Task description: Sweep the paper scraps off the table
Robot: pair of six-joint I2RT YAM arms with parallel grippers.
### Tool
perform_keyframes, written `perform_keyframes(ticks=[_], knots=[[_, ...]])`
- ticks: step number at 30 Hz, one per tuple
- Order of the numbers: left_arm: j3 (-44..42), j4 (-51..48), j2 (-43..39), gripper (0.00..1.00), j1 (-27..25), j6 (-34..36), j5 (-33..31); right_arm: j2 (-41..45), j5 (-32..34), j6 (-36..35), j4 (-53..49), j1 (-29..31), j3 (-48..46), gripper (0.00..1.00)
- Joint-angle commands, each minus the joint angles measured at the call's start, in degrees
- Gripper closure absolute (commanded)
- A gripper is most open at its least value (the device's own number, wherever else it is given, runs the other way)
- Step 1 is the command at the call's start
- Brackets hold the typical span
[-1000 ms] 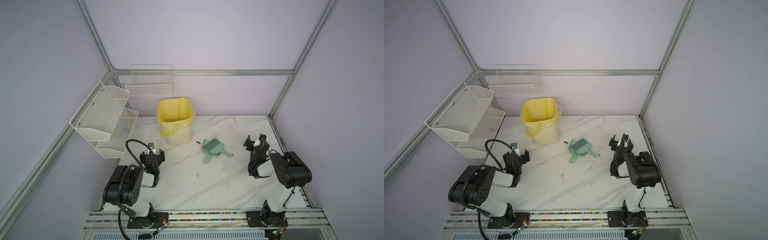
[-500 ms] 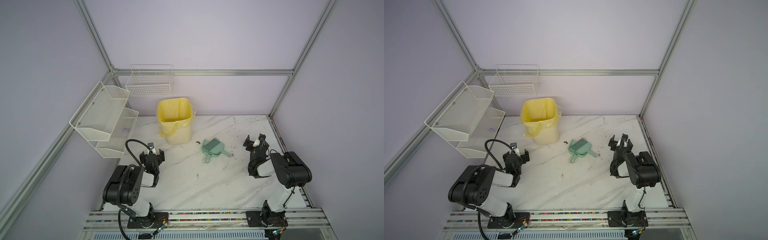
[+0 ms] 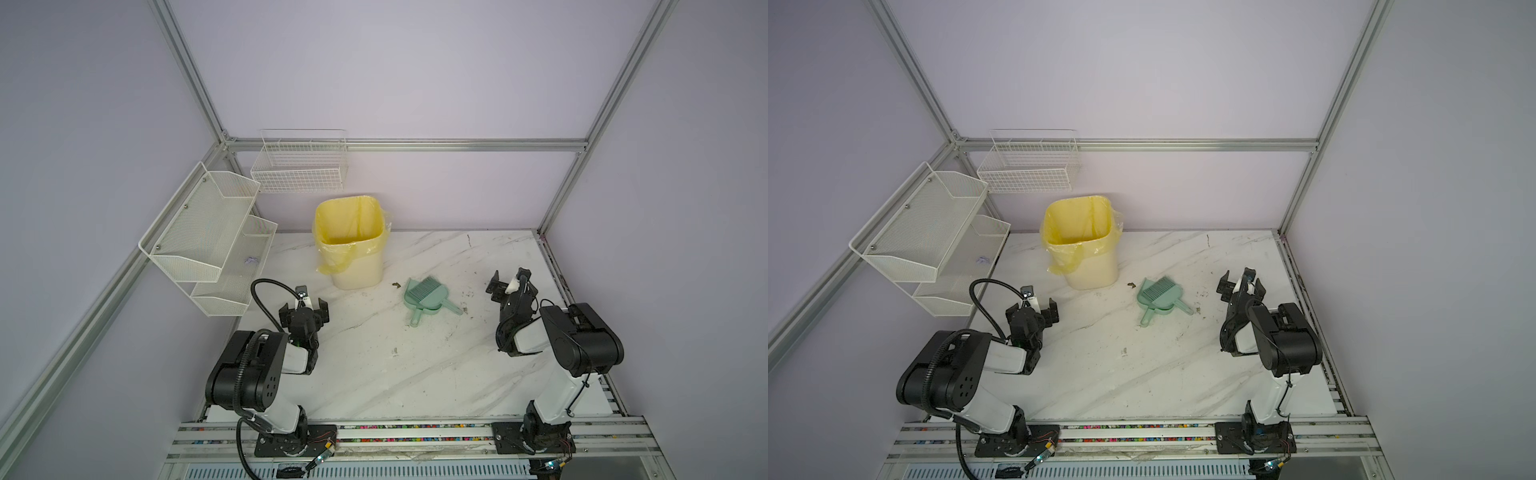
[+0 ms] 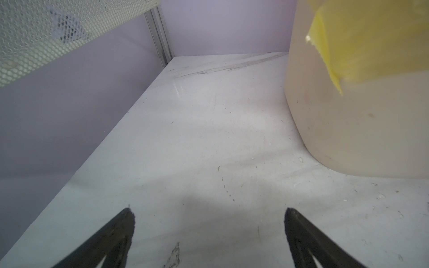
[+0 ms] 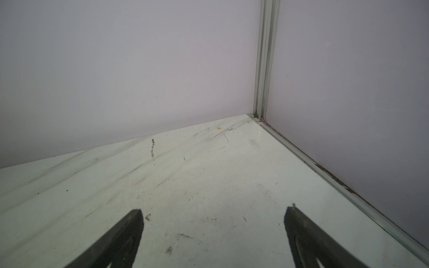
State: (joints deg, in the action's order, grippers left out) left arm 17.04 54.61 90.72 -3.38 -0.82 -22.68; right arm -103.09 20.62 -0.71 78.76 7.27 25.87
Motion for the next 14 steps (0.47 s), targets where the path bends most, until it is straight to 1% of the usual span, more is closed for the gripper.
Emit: perform_keyframes(ticks=[1, 14], knots=[[3.97, 1.79, -0.37, 0.0, 0.38, -0.06, 0.4, 0.7, -0.06, -0.53, 0.95, -0.06, -0.15, 0.03], [4.05, 1.79, -0.32, 0.0, 0.47, -0.05, 0.44, 0.67, -0.01, -0.55, 0.43, -0.06, 0.11, 0.03]])
